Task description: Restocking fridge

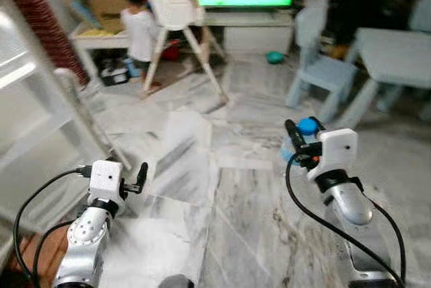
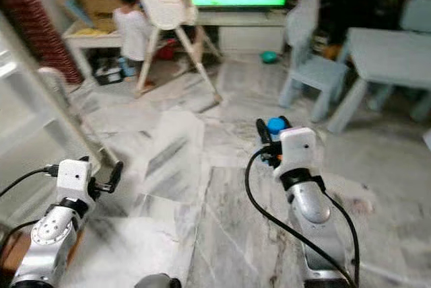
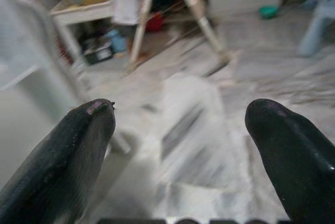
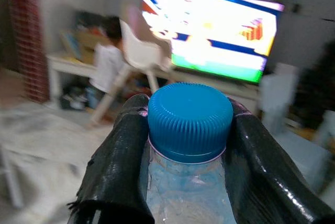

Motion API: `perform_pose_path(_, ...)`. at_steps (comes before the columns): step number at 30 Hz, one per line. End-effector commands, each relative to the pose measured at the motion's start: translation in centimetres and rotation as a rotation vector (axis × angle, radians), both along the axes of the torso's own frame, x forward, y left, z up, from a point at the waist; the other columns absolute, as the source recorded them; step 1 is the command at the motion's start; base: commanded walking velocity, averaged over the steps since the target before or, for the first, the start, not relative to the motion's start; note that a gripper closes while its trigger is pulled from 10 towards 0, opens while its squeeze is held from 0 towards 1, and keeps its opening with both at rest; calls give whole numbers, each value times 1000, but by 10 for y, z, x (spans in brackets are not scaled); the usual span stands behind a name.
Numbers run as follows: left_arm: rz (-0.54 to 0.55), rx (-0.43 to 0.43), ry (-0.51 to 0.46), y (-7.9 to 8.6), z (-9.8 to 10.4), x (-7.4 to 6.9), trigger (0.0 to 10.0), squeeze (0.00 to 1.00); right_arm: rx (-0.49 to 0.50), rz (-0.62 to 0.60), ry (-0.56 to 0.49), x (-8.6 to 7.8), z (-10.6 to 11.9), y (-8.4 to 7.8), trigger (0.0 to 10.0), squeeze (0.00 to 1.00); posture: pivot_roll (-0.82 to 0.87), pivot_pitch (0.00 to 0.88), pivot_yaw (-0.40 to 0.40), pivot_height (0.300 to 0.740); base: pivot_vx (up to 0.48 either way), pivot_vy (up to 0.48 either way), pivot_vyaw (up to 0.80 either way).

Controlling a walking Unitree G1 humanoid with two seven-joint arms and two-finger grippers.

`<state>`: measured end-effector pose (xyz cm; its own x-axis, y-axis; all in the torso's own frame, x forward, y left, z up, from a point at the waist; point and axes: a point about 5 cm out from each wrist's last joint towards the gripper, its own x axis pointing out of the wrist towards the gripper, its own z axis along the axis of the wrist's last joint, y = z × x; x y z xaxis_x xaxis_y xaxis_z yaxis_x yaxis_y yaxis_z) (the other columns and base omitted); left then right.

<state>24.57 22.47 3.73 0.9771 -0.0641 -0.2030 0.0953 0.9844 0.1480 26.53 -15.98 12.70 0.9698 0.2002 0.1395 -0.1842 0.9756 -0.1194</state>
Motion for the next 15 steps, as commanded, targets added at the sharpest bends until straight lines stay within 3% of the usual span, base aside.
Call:
perform_pose_path(1, -14, -2, -15, -3, 2, 3, 10000, 0, -11, -6, -25, 0, 4, -3, 10000, 0, -5, 0, 31, 740, 0, 0, 769)
perform_pose_path(15, 7, -17, -21, -3, 2, 4, 10000, 0, -14, 32, -29, 2, 5, 0, 10000, 0, -2, 0, 26, 740, 0, 0, 768)
